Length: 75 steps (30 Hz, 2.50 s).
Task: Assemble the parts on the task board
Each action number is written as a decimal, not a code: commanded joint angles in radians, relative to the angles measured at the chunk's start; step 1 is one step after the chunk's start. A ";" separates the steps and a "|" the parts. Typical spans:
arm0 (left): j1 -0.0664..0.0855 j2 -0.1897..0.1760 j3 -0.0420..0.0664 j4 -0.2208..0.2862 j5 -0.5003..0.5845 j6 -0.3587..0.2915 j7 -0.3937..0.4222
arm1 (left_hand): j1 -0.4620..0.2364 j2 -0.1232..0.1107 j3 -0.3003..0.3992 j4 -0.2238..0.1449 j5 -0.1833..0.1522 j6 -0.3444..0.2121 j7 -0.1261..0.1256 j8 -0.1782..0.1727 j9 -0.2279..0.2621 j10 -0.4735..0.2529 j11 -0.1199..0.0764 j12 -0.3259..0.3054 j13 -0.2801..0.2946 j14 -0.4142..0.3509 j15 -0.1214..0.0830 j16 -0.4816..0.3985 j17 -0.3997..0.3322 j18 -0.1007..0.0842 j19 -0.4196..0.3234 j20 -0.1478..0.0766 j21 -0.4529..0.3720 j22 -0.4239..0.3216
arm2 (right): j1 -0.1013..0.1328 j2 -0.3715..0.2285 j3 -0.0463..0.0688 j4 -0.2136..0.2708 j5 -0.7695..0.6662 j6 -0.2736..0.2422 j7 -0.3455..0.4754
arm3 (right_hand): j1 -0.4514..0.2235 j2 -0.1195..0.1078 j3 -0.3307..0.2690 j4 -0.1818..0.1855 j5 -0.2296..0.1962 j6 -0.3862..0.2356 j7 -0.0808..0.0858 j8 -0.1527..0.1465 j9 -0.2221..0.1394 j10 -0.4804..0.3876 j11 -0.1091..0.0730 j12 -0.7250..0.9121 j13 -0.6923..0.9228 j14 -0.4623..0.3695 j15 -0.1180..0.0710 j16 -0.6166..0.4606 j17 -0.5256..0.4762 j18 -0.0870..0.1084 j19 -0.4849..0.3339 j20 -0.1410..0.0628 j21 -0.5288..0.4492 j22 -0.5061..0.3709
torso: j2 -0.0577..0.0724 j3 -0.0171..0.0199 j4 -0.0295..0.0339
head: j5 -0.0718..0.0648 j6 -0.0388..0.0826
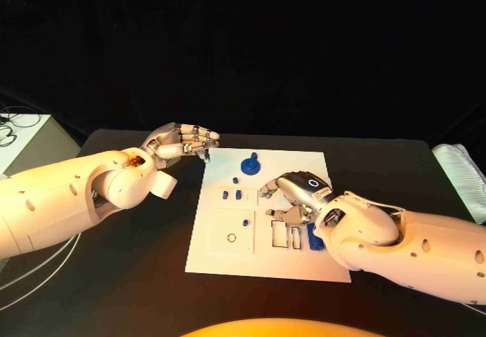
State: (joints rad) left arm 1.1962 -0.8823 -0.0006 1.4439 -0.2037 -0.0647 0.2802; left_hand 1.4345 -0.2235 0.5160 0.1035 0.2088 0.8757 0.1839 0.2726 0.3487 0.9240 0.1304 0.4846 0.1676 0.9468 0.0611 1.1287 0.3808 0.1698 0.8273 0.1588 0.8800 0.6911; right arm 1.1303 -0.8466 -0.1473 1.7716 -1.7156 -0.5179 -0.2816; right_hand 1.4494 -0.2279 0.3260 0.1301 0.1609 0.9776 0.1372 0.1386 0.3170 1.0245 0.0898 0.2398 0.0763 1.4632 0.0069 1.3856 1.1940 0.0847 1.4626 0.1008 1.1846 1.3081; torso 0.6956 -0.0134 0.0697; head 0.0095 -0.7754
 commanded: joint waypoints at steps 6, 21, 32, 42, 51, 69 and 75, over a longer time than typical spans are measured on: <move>0.000 0.004 0.001 0.005 0.009 0.011 0.003 | -0.002 0.006 -0.003 0.002 0.001 0.002 0.006 0.004 -0.002 -0.009 0.000 -0.004 -0.001 0.002 0.001 -0.004 -0.002 0.013 0.005 0.002 -0.003 -0.002 | 0.065 -0.086 0.005 0.005 0.072 0.177 -0.017 | -0.015 -0.027 -0.016 0.013 0.005 -0.002 -0.016 -0.016 -0.005 -0.035 0.005 -0.013 -0.009 0.033 0.001 0.015 0.026 -0.017 0.025 0.001 0.030 0.084 | 0.000 -0.0011 0.0008 | -0.017 0.008; 0.000 0.003 0.000 0.005 0.009 0.013 0.002 | -0.003 0.006 -0.004 0.002 0.001 0.000 0.006 0.004 -0.002 -0.010 0.001 -0.005 -0.002 0.001 0.002 -0.005 -0.001 0.013 0.005 0.002 -0.005 -0.003 | 0.081 -0.096 0.003 -0.069 0.072 0.276 0.019 | 0.119 -0.011 -0.340 0.165 -0.004 -0.045 -0.059 -0.056 -0.008 -0.161 0.034 -0.021 -0.010 0.027 0.025 0.019 0.020 -0.001 0.006 0.023 -0.065 0.039 | 0.003 -0.0004 0.0022 | -0.021 0.011; 0.000 0.001 0.000 0.006 0.008 0.021 -0.006 | -0.004 0.006 -0.005 0.003 0.001 0.000 0.006 0.004 -0.002 -0.010 0.001 -0.006 -0.002 0.001 0.002 -0.005 -0.001 0.013 0.006 0.002 -0.006 -0.003 | 0.069 -0.057 -0.002 -0.100 0.084 0.229 0.017 | 0.140 0.064 -0.214 0.156 -0.062 -0.008 -0.029 -0.044 0.002 -0.023 -0.001 0.039 -0.004 0.028 -0.003 0.012 0.005 -0.007 0.027 0.000 -0.024 0.058 | 0.002 -0.0010 0.0038 | -0.019 0.007; 0.000 -0.002 0.000 0.006 0.008 0.024 -0.009 | -0.004 0.006 -0.005 0.004 0.001 -0.001 0.006 0.004 -0.003 -0.009 0.001 -0.006 -0.003 0.001 0.003 -0.005 -0.001 0.013 0.006 0.003 -0.007 -0.004 | 0.062 -0.044 -0.003 -0.104 0.096 0.210 0.024 | 0.119 0.061 -0.084 0.158 -0.059 0.046 -0.013 -0.033 0.003 0.114 -0.026 -0.015 -0.010 0.034 -0.026 0.015 0.008 -0.017 0.041 -0.022 0.022 0.083 | 0.001 -0.0005 0.0021 | -0.017 0.005; 0.000 -0.003 0.000 0.006 0.008 0.026 -0.013 | -0.005 0.008 -0.005 0.005 0.001 0.000 0.006 0.005 -0.003 -0.009 0.001 -0.006 -0.003 0.001 0.003 -0.006 -0.001 0.013 0.006 0.003 -0.008 -0.005 | 0.060 -0.042 -0.003 -0.106 0.093 0.216 0.016 | 0.100 0.044 0.027 0.153 -0.070 0.102 -0.017 -0.010 0.016 0.196 -0.034 -0.058 -0.005 0.037 -0.032 0.021 0.016 -0.023 0.048 -0.029 0.054 0.103 | 0.001 -0.0006 0.0013 | -0.018 0.003; 0.000 -0.006 0.000 0.002 0.007 0.032 -0.021 | -0.005 0.010 -0.005 0.007 0.001 0.000 0.006 0.006 -0.003 -0.009 0.001 -0.007 -0.004 0.001 0.003 -0.006 -0.001 0.013 0.006 0.003 -0.009 -0.006 | 0.057 -0.040 -0.002 -0.092 0.116 0.119 -0.002 | 0.037 0.062 0.215 0.058 -0.075 0.144 -0.031 0.058 0.088 0.289 -0.051 -0.113 0.020 0.042 -0.047 0.034 0.035 -0.030 0.054 -0.043 0.093 0.129 | 0.000 -0.0007 0.0015 | -0.019 0.002; 0.000 -0.005 0.000 -0.001 0.007 0.033 -0.023 | -0.004 0.011 -0.005 0.006 0.001 0.000 0.006 0.006 -0.003 -0.009 0.001 -0.007 -0.004 0.001 0.003 -0.006 -0.001 0.013 0.007 0.003 -0.010 -0.006 | 0.064 -0.063 0.003 -0.050 0.150 0.096 -0.005 | 0.005 0.058 0.245 0.030 -0.076 0.132 -0.031 0.075 0.115 0.296 -0.051 -0.128 0.026 0.041 -0.046 0.034 0.036 -0.030 0.054 -0.043 0.093 0.131 | 0.000 -0.0004 0.0010 | -0.016 0.002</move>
State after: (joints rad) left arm 1.1961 -0.8888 -0.0014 1.4427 -0.2018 -0.0501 0.2549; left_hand 1.4305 -0.2195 0.5132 0.1063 0.2088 0.8757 0.1838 0.2726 0.3468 0.9205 0.1339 0.4811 0.1647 0.9468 0.0610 1.1287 0.3808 0.1698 0.8273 0.1588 0.8759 0.6866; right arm 1.1911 -0.9072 -0.1464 1.7089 -1.5933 -0.3851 -0.2913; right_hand 1.4663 -0.1746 0.5648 0.1625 0.0834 1.1161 0.1044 0.1782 0.3571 1.2763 0.0765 0.1156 0.0973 1.4648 -0.0308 1.4135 1.2290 0.0692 1.4680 0.0661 1.2744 1.3081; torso 0.6955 -0.0140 0.0709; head -0.0082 -0.7740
